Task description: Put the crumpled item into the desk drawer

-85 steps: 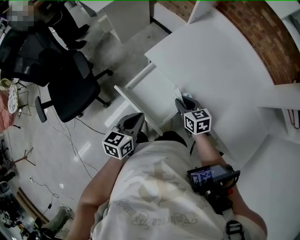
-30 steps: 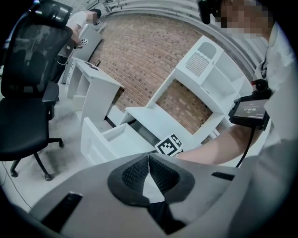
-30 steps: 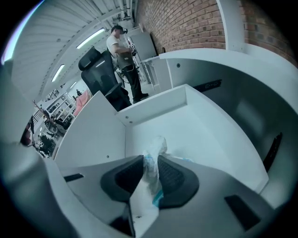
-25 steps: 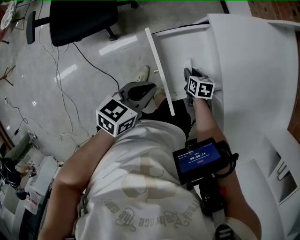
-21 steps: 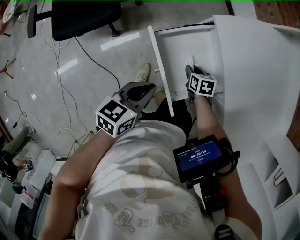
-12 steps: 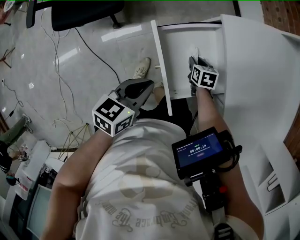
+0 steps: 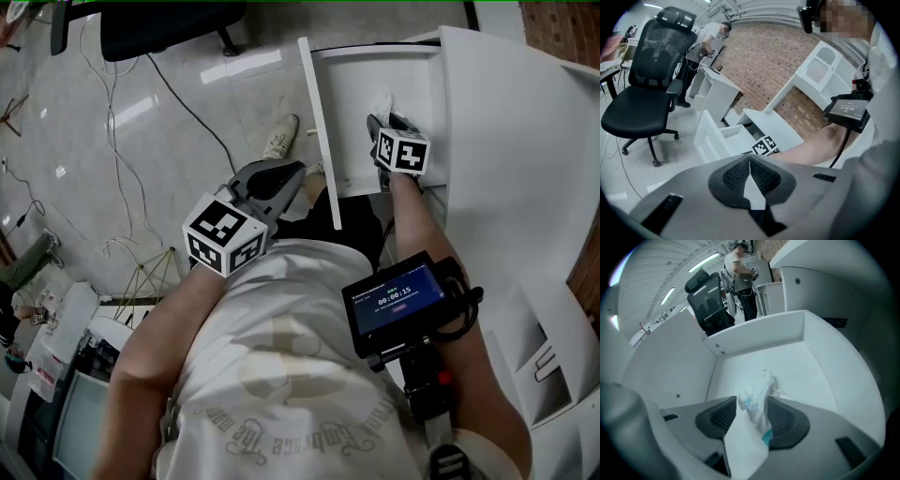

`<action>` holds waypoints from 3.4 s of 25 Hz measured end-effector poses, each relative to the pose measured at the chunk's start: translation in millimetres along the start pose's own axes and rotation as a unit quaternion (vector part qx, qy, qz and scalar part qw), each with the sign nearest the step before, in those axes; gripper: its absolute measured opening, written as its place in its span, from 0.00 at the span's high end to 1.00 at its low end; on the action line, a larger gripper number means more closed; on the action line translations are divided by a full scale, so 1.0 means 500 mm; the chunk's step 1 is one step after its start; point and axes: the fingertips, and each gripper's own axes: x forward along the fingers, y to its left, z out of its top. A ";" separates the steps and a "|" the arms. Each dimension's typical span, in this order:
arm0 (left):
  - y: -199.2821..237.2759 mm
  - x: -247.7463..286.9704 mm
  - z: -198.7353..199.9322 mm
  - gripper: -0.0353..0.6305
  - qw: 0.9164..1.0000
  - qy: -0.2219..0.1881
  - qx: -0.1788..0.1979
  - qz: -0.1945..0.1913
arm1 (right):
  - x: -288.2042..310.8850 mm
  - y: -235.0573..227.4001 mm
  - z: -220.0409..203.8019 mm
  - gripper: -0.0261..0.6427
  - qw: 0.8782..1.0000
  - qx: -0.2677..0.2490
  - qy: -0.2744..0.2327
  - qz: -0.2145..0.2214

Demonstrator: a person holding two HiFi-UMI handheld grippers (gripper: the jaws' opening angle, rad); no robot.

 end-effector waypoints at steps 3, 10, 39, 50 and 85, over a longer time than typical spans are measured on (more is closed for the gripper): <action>-0.010 -0.011 -0.001 0.91 1.000 0.000 0.003 -0.003 | -0.016 0.007 0.005 0.63 1.000 0.009 -0.012 0.006; -0.033 -0.059 0.001 0.91 1.000 0.001 0.013 -0.013 | -0.072 0.049 0.016 0.62 0.999 0.015 -0.034 0.013; -0.051 -0.035 0.056 0.91 0.988 0.048 0.102 -0.107 | -0.199 0.094 0.082 0.93 0.986 0.075 -0.146 0.008; -0.062 -0.034 0.065 0.91 0.979 0.055 0.137 -0.142 | -0.254 0.136 0.055 0.93 0.983 0.065 -0.175 -0.005; -0.182 -0.015 0.168 0.91 0.942 0.054 0.243 -0.223 | -0.587 0.197 0.068 0.93 0.936 0.098 -0.333 -0.064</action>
